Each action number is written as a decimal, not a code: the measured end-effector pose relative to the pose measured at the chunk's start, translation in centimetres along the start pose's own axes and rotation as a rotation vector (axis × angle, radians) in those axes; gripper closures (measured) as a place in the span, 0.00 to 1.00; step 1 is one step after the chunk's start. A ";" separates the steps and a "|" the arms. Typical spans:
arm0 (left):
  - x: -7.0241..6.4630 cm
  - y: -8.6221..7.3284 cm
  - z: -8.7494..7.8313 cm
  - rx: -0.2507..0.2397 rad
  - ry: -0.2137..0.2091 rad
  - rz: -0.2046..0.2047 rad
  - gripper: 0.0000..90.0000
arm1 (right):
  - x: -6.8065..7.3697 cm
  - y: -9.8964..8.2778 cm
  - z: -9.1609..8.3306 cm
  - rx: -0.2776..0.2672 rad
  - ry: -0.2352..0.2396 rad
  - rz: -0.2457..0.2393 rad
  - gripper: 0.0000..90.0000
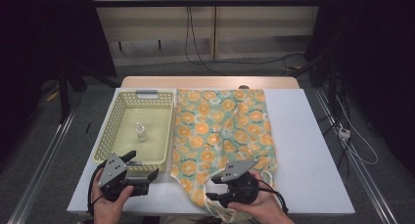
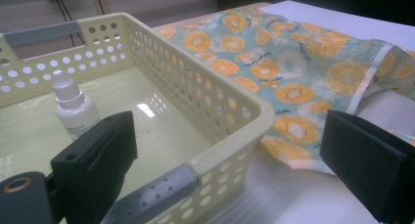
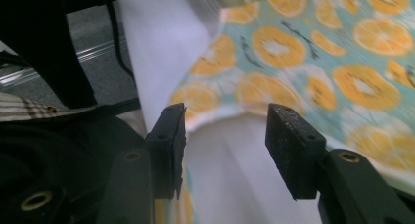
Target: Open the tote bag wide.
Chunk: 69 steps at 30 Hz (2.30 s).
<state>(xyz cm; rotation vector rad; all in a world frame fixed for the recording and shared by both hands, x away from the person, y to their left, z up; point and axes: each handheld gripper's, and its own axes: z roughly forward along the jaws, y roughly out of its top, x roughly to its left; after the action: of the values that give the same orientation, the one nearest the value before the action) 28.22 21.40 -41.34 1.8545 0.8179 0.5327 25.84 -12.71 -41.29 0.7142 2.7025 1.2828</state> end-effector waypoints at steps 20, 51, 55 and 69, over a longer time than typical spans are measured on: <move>0.0 0.0 0.1 0.007 -0.001 0.002 0.07 | 0.2 -0.2 4.6 0.117 0.054 -0.039 0.91; 0.2 -0.1 0.2 0.012 -0.001 -0.001 0.07 | -8.3 3.0 1.3 -0.057 -0.025 0.102 1.00; 0.2 -0.1 0.2 0.014 -0.003 -0.001 0.07 | -10.2 3.1 2.0 -0.050 -0.033 0.148 1.00; 0.2 -0.1 0.4 0.021 -0.007 0.005 0.07 | -15.5 3.4 4.6 0.018 -0.161 0.217 1.00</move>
<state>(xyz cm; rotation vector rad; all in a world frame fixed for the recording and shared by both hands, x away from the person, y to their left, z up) 28.56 21.35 -41.62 1.8772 0.8176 0.5223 42.10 -14.34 -43.83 1.0882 2.5673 1.1833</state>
